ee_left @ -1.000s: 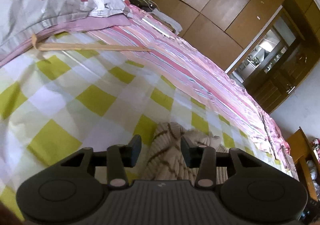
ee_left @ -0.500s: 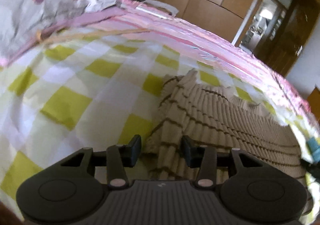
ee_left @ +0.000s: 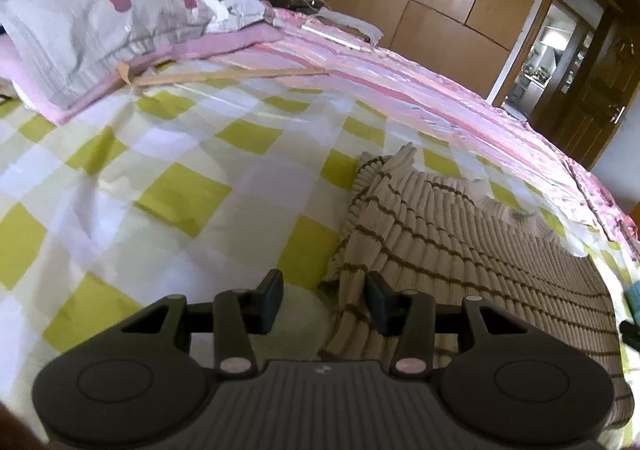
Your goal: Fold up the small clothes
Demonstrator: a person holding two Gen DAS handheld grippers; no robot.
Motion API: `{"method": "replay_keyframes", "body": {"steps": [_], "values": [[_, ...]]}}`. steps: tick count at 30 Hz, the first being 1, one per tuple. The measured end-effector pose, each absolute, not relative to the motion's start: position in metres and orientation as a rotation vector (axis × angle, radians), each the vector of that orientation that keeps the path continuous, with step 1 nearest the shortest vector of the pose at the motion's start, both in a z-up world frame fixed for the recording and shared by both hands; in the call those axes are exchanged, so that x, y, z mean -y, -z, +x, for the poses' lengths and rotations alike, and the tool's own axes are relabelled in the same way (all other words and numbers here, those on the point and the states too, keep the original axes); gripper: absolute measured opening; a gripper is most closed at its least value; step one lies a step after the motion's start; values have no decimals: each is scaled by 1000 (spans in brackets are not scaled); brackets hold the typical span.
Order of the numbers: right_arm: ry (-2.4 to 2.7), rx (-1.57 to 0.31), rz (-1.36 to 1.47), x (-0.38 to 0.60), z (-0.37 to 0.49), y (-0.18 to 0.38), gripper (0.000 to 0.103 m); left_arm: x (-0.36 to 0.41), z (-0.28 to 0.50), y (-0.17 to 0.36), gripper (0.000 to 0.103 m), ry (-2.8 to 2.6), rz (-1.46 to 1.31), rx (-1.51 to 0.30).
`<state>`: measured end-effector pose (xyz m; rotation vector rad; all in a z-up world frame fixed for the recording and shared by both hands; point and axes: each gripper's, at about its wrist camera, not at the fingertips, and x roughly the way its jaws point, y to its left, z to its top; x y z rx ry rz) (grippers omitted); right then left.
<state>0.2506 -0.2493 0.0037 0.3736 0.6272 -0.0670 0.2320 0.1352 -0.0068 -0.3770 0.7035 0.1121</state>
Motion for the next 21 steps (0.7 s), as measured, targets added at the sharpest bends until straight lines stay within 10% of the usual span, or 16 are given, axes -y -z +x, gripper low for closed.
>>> {"method": "replay_keyframes", "body": {"steps": [21], "values": [[29,-677,228,202,222,-4,21,-142,218,17,51,-82,-409,-732]]}}
